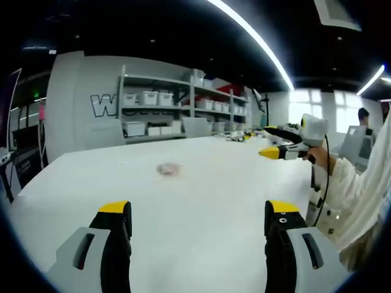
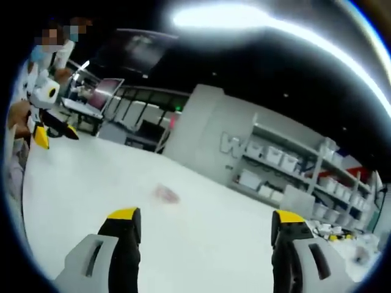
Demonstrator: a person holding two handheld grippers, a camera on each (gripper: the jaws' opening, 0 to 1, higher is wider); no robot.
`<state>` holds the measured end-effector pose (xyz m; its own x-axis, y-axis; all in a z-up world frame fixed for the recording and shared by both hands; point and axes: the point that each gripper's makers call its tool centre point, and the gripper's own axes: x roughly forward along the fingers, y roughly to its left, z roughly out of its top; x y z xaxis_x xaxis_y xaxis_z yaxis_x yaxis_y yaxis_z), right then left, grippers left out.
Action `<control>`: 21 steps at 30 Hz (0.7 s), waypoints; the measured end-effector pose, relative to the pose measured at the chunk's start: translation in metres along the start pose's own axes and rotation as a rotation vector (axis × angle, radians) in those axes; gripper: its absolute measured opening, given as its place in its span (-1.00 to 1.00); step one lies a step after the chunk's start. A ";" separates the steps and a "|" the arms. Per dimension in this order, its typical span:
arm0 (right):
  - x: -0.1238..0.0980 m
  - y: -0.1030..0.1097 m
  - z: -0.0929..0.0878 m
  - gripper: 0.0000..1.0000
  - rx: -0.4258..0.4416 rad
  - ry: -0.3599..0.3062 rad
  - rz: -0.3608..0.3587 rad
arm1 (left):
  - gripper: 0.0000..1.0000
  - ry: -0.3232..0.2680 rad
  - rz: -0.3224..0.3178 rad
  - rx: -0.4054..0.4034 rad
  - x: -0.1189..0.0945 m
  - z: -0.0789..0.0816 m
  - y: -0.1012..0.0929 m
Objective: Open the resealable bag by pulling the two sides of the seal apart until the entire bag opening is separated and visibly accessible.
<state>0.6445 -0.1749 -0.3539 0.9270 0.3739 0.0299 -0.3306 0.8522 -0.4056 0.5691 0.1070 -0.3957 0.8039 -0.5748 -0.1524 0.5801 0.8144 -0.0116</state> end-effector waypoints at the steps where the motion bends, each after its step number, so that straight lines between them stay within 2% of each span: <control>1: -0.002 0.000 0.000 0.77 0.003 -0.001 -0.003 | 0.79 -0.001 -0.001 0.000 0.000 0.000 0.000; 10: -0.019 -0.006 -0.001 0.74 0.040 -0.011 -0.038 | 0.77 -0.023 0.019 -0.006 -0.004 0.003 0.006; 21: -0.018 -0.006 -0.007 0.71 0.067 -0.006 -0.043 | 0.77 -0.023 0.029 -0.018 -0.002 0.002 0.010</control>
<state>0.6308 -0.1896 -0.3581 0.9396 0.3382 0.0520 -0.3014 0.8900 -0.3422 0.5738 0.1165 -0.3931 0.8235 -0.5523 -0.1300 0.5541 0.8321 -0.0249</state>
